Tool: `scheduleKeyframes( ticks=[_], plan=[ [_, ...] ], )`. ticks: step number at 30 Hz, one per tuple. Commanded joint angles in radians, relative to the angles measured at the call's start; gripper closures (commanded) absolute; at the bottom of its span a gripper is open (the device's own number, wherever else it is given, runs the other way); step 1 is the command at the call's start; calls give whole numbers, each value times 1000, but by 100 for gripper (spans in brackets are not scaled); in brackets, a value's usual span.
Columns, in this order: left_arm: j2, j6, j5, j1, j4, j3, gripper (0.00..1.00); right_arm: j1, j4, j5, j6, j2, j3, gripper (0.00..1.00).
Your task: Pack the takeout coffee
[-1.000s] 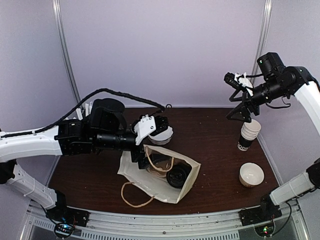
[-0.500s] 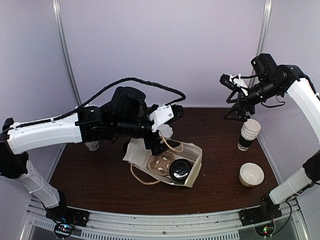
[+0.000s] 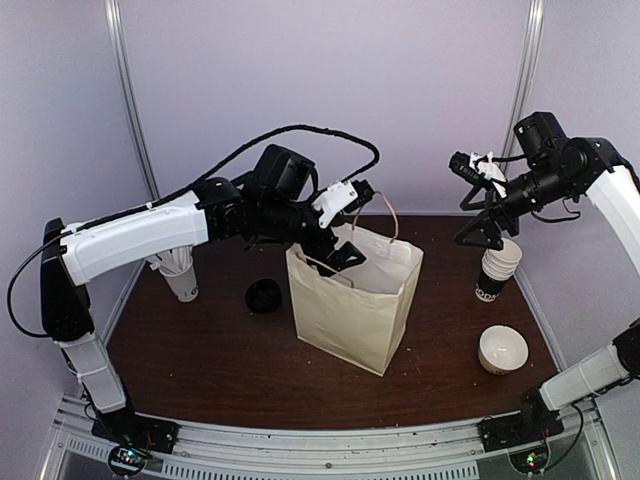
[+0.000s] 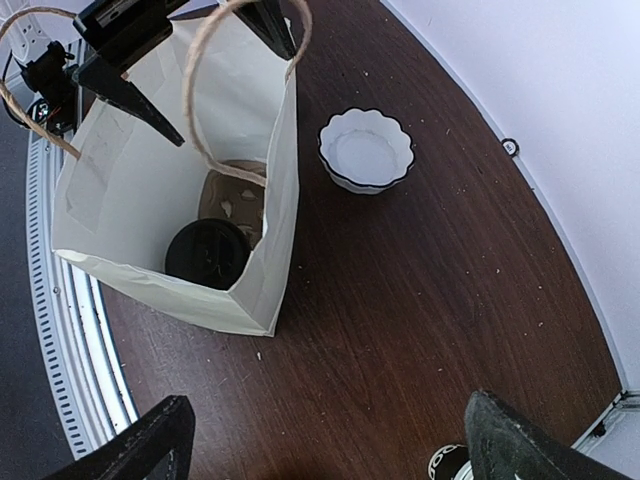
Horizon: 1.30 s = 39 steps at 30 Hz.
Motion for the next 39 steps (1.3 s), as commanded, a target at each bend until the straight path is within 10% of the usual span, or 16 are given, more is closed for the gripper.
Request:
scheduleKeyframes(
  ticks=[1, 15, 26, 39],
  plan=[
    [-25, -37, 23, -5, 17, 5, 2, -7, 20, -30, -12, -25, -19, 2],
    [-234, -128, -323, 86, -70, 61, 2, -16, 130, 59, 105, -65, -62, 3],
    [-493, -355, -405, 351, -428, -192, 38, -102, 293, 18, 257, -70, -188, 12],
    [-331, -461, -374, 586, -400, -183, 63, -103, 299, 2, 249, -111, -223, 14]
  ],
)
